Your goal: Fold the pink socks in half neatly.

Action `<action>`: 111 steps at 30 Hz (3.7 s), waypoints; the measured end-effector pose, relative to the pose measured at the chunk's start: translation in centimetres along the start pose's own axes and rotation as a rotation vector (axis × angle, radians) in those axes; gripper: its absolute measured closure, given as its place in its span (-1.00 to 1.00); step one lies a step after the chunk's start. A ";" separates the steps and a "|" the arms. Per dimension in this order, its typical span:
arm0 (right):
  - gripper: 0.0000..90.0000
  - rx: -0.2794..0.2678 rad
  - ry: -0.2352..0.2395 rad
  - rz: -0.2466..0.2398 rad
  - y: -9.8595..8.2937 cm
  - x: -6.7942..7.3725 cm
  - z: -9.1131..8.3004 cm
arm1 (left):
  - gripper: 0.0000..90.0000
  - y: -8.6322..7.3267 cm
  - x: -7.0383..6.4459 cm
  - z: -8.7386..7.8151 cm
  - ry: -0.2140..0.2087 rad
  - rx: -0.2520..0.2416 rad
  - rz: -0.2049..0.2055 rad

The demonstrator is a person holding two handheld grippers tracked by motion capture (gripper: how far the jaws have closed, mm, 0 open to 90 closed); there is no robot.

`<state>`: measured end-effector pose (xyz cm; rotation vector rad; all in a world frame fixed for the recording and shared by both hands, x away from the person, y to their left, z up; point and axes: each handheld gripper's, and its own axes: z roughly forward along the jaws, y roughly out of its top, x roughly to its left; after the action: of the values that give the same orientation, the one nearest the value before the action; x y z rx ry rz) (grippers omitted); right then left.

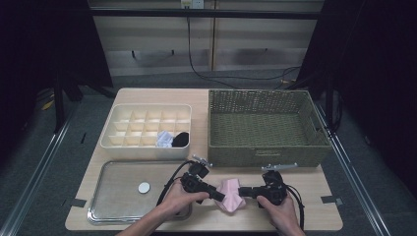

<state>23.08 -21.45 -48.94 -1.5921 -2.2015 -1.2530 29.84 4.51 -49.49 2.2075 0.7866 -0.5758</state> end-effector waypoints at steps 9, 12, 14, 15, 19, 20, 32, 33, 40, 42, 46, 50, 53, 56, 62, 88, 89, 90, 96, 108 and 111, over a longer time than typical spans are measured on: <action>0.87 -0.010 0.004 -0.002 0.2 0.2 -0.1 | 0.62 0.2 -0.2 0.4 0.042 0.003 0.010; 0.86 -0.022 0.015 -0.005 0.3 0.7 -0.1 | 0.63 0.3 -0.3 0.5 0.053 0.005 0.011; 0.82 -0.031 0.036 -0.007 0.4 0.9 0.0 | 0.64 0.3 -0.3 0.5 0.053 0.005 0.008; 0.79 -0.033 0.054 -0.007 0.5 1.2 0.2 | 0.64 0.3 -0.3 0.6 0.055 0.005 0.011; 0.78 -0.026 0.072 -0.019 0.4 1.4 0.6 | 0.64 0.3 -0.4 0.6 0.055 0.010 0.013; 0.76 -0.025 0.078 -0.020 0.4 1.5 0.7 | 0.64 0.3 -0.4 0.6 0.059 0.009 0.014; 0.59 0.002 0.108 -0.007 -1.2 2.1 0.9 | 0.66 0.1 -0.5 0.6 0.073 -0.005 0.006; 0.58 0.005 0.108 0.000 -1.4 1.9 0.9 | 0.66 0.1 -0.5 0.6 0.074 0.000 0.015; 0.87 -0.008 0.084 -0.007 -1.1 1.9 0.9 | 0.66 0.0 -0.7 0.6 0.081 0.001 0.013; 0.88 -0.022 0.084 -0.006 -0.8 1.9 0.8 | 0.64 -0.1 -0.8 0.6 0.077 -0.002 0.007; 0.88 -0.037 0.080 -0.011 -0.3 1.7 0.7 | 0.57 -0.1 -1.0 0.5 0.070 0.023 0.049; 0.88 -0.029 0.079 -0.024 -0.2 1.7 0.6 | 0.37 -0.1 -0.6 -0.1 0.024 0.029 0.039; 0.88 -0.022 0.073 -0.030 -0.3 1.6 0.6 | 0.36 -0.2 -0.2 -0.8 0.003 -0.013 0.017; 0.88 -0.016 0.071 -0.026 -0.2 1.6 0.6 | 0.50 -0.2 0.2 -0.9 0.005 -0.012 0.007; 0.87 -0.024 0.068 -0.032 -0.1 1.5 0.5 | 0.69 -0.2 0.4 -0.5 0.007 -0.005 -0.005; 0.87 -0.008 0.094 -0.082 -0.1 2.7 1.8 | 0.64 -0.1 0.6 -1.4 0.031 -0.043 0.002; 0.87 -0.008 0.096 -0.084 0.0 2.6 1.9 | 0.65 -0.1 0.6 -1.2 0.038 -0.041 -0.005; 0.87 -0.006 0.097 -0.087 0.0 2.6 1.9 | 0.68 -0.1 0.7 -0.9 0.031 -0.033 -0.003; 0.87 -0.006 0.103 -0.089 0.2 2.8 2.2 | 0.80 -0.1 0.6 -0.3 0.049 -0.018 -0.005; 0.87 0.005 0.112 -0.102 0.5 3.0 3.4 | 0.63 0.4 1.6 -1.1 0.040 -0.059 -0.079; 0.87 0.012 0.108 -0.111 0.5 3.0 3.5 | 0.53 1.1 1.2 -1.8 0.027 -0.100 -0.078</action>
<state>23.35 -16.77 -49.28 -1.3799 -2.2529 -1.3194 31.74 5.64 -48.56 2.1041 0.8993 -0.5341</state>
